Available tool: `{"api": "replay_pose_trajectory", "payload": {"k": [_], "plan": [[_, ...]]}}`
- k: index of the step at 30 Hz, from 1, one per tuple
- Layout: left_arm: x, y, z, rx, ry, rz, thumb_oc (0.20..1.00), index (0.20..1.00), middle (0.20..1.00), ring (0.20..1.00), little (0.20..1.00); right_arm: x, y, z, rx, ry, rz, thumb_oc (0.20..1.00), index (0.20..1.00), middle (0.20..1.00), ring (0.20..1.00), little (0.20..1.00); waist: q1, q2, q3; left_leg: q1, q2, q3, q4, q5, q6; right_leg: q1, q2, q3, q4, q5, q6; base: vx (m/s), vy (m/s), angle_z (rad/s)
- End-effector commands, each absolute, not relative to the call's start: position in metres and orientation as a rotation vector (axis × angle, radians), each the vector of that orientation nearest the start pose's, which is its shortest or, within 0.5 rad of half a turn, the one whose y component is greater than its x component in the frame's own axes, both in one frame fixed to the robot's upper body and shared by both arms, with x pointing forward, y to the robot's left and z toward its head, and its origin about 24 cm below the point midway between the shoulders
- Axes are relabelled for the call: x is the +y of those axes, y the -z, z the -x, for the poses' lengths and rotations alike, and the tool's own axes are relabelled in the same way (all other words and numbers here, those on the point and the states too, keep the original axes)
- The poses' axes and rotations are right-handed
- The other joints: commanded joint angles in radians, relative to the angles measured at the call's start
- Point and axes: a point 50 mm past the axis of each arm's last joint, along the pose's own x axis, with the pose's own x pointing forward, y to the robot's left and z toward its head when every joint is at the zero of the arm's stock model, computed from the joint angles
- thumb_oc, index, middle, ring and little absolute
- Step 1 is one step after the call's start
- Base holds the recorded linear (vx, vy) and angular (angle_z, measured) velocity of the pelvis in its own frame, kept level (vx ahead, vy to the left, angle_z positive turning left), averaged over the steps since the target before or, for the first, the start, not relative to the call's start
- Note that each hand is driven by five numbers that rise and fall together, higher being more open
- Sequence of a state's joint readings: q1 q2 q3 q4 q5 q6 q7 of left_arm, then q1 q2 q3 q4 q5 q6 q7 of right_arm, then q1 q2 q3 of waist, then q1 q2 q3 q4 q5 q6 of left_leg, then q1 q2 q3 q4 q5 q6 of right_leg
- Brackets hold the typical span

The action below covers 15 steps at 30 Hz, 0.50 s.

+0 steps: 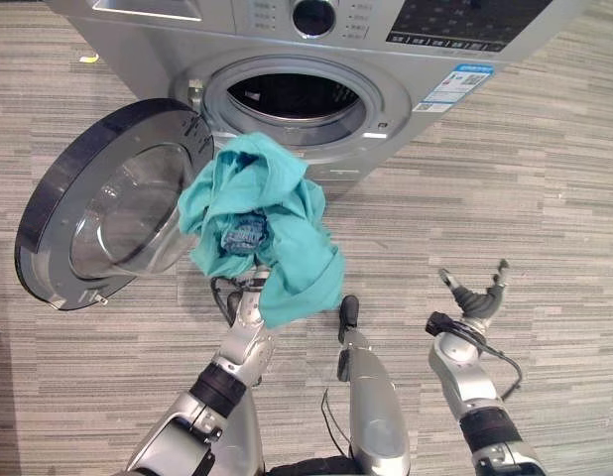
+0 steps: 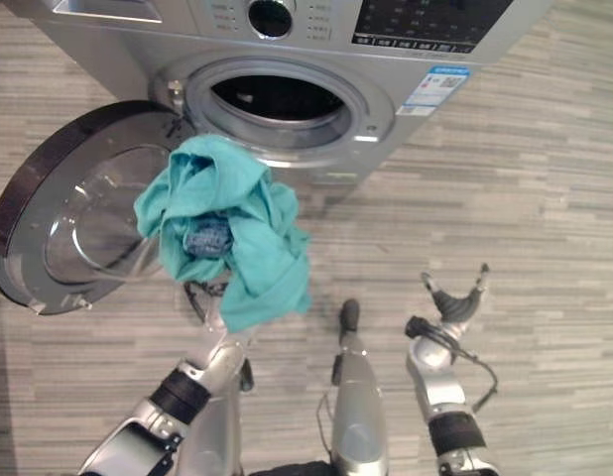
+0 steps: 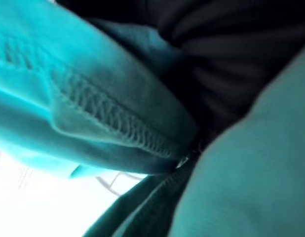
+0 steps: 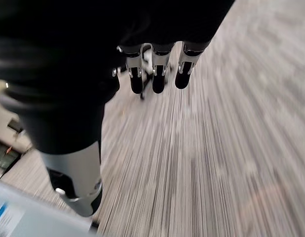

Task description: Grab the laundry basket,head to the washer,open it,put in the laundry and shut it.

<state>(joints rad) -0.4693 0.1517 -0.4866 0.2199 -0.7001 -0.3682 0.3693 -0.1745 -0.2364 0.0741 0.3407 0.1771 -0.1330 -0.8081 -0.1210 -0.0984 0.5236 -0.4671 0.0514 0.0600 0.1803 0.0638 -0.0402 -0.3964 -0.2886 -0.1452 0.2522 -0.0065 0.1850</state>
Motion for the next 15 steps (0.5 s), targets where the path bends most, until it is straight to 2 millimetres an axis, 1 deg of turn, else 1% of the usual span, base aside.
{"api": "replay_pose_trajectory", "payload": {"k": [1,2,3,4,5,6,7,8,9,10,11,12,15], "plan": [[0.069,-0.139,-0.299,-0.394,0.177,0.539,0.2,0.2,0.2,0.2,0.2,-0.225,-0.043,-0.261,-0.095,0.741,0.008,1.0,1.0,1.0,1.0,1.0,0.003,-0.005,-0.004,0.001,-0.051,-0.062,0.149,-0.24,0.064,-0.183,0.02,0.165,0.241,0.03,-0.029,0.05,0.08,0.28],[0.069,-0.14,-0.3,-0.4,0.179,0.53,0.2,0.2,0.2,0.2,0.2,-0.222,-0.045,-0.264,-0.1,0.726,-0.001,1.0,1.0,1.0,1.0,1.0,-0.002,-0.002,-0.004,-0.016,-0.062,-0.067,0.175,-0.259,0.063,-0.197,0.032,0.202,0.208,0.019,-0.034,0.08,0.021,0.3],[0.069,-0.141,-0.3,-0.406,0.179,0.525,0.2,0.2,0.2,0.2,0.2,-0.22,-0.049,-0.266,-0.113,0.716,-0.009,1.0,1.0,1.0,1.0,1.0,-0.006,0.0,-0.004,-0.032,-0.067,-0.069,0.194,-0.268,0.059,-0.2,0.032,0.225,0.15,0.025,-0.036,0.17,-0.044,0.3],[0.069,-0.141,-0.3,-0.411,0.178,0.523,0.2,0.2,0.2,0.2,0.2,-0.22,-0.052,-0.268,-0.126,0.714,-0.019,1.0,1.0,1.0,1.0,1.0,-0.009,0.002,-0.004,-0.028,-0.069,-0.078,0.201,-0.293,0.049,-0.203,0.023,0.242,0.082,0.027,-0.028,0.19,-0.101,0.26],[0.071,-0.141,-0.301,-0.415,0.17,0.526,0.2,0.2,0.2,0.2,0.2,-0.22,-0.054,-0.271,-0.131,0.719,-0.024,1.0,1.0,1.0,1.0,1.0,-0.013,0.004,-0.004,-0.035,-0.068,-0.084,0.207,-0.3,0.041,-0.214,0.009,0.249,0.002,0.056,-0.022,0.16,-0.136,0.26],[0.073,-0.143,-0.302,-0.425,0.16,0.533,0.2,0.2,0.2,0.2,0.2,-0.22,-0.057,-0.274,-0.139,0.717,-0.027,1.0,1.0,1.0,1.0,1.0,-0.019,0.005,-0.004,-0.046,-0.063,-0.09,0.213,-0.296,0.035,-0.229,-0.007,0.247,-0.078,0.105,-0.02,0.13,-0.166,0.34],[0.074,-0.144,-0.301,-0.434,0.152,0.531,0.2,0.2,0.2,0.2,0.2,-0.219,-0.059,-0.276,-0.146,0.708,-0.024,1.0,1.0,1.0,1.0,1.0,-0.02,0.01,-0.004,-0.038,-0.049,-0.102,0.219,-0.313,0.03,-0.24,-0.011,0.248,-0.109,0.124,-0.014,0.13,-0.218,0.36],[0.073,-0.146,-0.3,-0.445,0.168,0.531,0.2,0.2,0.2,0.2,0.2,-0.221,-0.059,-0.274,-0.149,0.698,-0.013,1.0,1.0,1.0,1.0,1.0,-0.018,0.002,-0.004,-0.052,-0.045,-0.117,0.268,-0.33,0.021,-0.209,-0.032,0.241,-0.158,0.115,-0.008,0.14,-0.212,0.21],[0.07,-0.147,-0.3,-0.449,0.177,0.523,0.2,0.2,0.2,0.2,0.2,-0.221,-0.06,-0.274,-0.154,0.694,-0.01,1.0,1.0,1.0,1.0,1.0,-0.018,-0.007,-0.004,-0.062,-0.057,-0.121,0.268,-0.324,0.02,-0.205,-0.043,0.245,-0.168,0.128,-0.004,0.09,-0.225,-0.05],[0.069,-0.148,-0.301,-0.452,0.181,0.523,0.2,0.2,0.2,0.2,0.2,-0.222,-0.061,-0.274,-0.158,0.689,-0.002,1.0,1.0,1.0,1.0,1.0,-0.016,-0.009,-0.004,-0.069,-0.053,-0.126,0.286,-0.329,0.014,-0.193,-0.041,0.236,-0.165,0.139,0.002,0.06,-0.215,-0.12],[0.066,-0.149,-0.301,-0.455,0.187,0.523,0.2,0.2,0.2,0.2,0.2,-0.221,-0.063,-0.275,-0.169,0.682,0.0,1.0,1.0,1.0,1.0,1.0,-0.019,-0.013,-0.004,-0.078,-0.045,-0.131,0.281,-0.319,0.008,-0.196,-0.037,0.226,-0.16,0.149,0.005,0.07,-0.331,0.11],[0.062,-0.154,-0.302,-0.463,0.186,0.531,0.2,0.2,0.2,0.2,0.2,-0.22,-0.068,-0.278,-0.186,0.674,-0.007,1.0,1.0,1.0,1.0,1.0,-0.023,-0.011,-0.004,-0.093,-0.03,-0.146,0.254,-0.294,-0.005,-0.203,-0.024,0.219,-0.156,0.152,0.003,0.05,-0.322,0.24],[0.057,-0.159,-0.302,-0.477,0.205,0.531,0.2,0.2,0.2,0.2,0.2,-0.222,-0.076,-0.282,-0.226,0.68,0.001,1.0,1.0,1.0,1.0,1.0,-0.029,-0.009,-0.004,-0.121,-0.011,-0.155,0.222,-0.258,-0.021,-0.229,-0.011,0.195,-0.15,0.147,-0.002,0.02,-0.201,0.23]]}}
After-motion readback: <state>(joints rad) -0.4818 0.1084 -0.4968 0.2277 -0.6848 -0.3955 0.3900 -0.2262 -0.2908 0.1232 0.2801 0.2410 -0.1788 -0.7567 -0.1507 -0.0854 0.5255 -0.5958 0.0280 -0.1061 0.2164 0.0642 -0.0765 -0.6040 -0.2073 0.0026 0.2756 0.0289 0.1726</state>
